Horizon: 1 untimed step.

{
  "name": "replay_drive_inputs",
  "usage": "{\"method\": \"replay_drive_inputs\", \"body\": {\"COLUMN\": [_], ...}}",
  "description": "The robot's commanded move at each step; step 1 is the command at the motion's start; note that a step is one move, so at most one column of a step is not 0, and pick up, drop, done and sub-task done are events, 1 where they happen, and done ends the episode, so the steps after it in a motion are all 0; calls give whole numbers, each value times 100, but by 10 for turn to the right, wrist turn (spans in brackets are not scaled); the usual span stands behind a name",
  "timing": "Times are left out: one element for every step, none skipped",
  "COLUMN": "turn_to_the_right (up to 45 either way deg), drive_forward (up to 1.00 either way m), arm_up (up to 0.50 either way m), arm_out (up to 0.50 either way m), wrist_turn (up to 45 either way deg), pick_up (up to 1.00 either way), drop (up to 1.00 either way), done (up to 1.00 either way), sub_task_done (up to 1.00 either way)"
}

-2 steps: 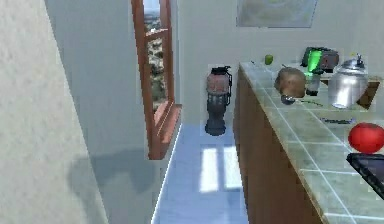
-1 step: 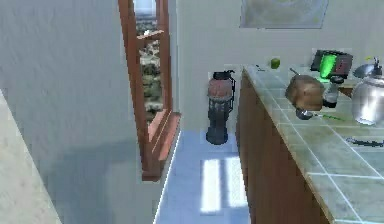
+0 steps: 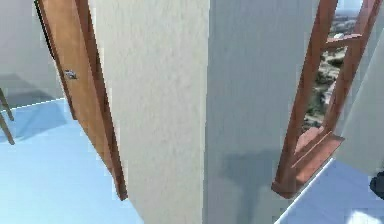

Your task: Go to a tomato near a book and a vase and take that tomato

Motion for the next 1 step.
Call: {"method": "replay_drive_inputs", "body": {"turn_to_the_right": [-450], "drive_forward": [0], "arm_up": [0], "arm_out": [0], "wrist_turn": [0], "pick_up": [0], "drop": [0], "done": [0], "sub_task_done": [0]}}
